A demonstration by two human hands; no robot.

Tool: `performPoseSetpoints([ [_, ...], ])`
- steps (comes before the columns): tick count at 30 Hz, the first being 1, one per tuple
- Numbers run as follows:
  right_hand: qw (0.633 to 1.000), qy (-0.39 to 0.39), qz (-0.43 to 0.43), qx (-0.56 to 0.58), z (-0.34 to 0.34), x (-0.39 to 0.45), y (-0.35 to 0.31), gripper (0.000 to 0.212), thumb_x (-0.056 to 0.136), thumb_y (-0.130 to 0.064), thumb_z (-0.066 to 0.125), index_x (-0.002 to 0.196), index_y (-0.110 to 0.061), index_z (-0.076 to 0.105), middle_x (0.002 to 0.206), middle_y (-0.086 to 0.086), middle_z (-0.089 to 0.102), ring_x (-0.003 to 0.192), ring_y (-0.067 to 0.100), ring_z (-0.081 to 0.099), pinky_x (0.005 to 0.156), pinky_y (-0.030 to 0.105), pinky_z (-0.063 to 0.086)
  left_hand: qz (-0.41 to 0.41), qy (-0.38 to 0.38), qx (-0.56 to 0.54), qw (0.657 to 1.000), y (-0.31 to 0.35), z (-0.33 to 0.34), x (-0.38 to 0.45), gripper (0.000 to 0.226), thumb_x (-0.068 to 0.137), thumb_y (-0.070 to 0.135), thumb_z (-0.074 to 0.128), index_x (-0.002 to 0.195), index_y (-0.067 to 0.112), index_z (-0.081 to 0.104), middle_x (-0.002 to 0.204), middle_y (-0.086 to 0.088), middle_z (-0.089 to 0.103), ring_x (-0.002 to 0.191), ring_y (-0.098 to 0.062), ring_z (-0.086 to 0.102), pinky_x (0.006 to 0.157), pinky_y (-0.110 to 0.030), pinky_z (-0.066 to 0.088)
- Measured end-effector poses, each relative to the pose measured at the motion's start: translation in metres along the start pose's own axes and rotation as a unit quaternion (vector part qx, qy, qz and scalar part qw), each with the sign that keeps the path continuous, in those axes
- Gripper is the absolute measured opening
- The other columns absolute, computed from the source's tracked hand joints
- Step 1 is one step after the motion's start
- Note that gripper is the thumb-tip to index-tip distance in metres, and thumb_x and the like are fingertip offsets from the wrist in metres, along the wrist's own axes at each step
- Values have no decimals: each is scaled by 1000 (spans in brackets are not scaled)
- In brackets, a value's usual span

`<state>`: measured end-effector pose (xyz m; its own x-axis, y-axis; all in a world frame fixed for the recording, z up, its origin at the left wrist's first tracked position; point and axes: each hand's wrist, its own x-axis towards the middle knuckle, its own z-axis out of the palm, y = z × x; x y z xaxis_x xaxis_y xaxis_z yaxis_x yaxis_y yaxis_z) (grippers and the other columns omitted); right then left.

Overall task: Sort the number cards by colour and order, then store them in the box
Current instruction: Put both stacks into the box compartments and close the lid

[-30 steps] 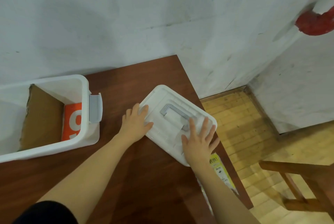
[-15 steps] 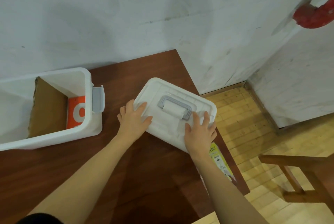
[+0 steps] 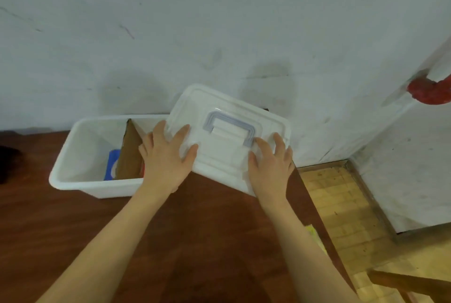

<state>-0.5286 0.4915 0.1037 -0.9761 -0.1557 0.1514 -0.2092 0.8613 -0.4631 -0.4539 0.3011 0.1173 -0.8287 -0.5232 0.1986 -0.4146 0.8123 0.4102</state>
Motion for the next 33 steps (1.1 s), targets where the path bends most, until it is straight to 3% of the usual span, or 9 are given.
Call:
performPoseSetpoints([
  [9,991,-70,-118,-3,68,-19,-133,39,92,-34,49,130,-29,49,152,5,26,135,39,21,106,50,25,-126,38,39,990,-135,-59,-13,51,85,50,51,133,31,44,140,-19,31,116,-41,32,99,-53,26],
  [14,980,-117,-157,-31,98,-14,-166,37,93,-37,47,129,-29,49,151,4,25,135,39,23,106,51,26,-152,2,42,987,-182,-62,-14,53,88,52,43,137,33,36,140,-16,26,117,-37,28,100,-48,25],
  [19,976,-132,-149,-84,113,-10,-178,35,93,-38,43,126,-32,51,150,2,29,132,37,29,106,50,23,-154,-22,42,987,-201,-56,-9,52,90,52,38,138,30,36,139,-15,28,117,-35,30,99,-45,27],
  [28,969,-169,-165,-73,105,-3,-171,38,93,-40,43,130,-36,48,152,-1,26,138,35,20,108,52,21,-145,-14,61,987,-200,-50,-24,55,91,54,29,140,29,31,139,-15,27,116,-32,31,98,-41,30],
  [33,973,-188,-133,-14,102,-8,-165,37,93,-36,46,129,-33,49,152,-1,26,140,33,15,102,49,36,-138,-19,71,988,-194,-48,-25,55,91,54,25,140,31,28,141,-14,25,120,-32,29,100,-42,30],
])
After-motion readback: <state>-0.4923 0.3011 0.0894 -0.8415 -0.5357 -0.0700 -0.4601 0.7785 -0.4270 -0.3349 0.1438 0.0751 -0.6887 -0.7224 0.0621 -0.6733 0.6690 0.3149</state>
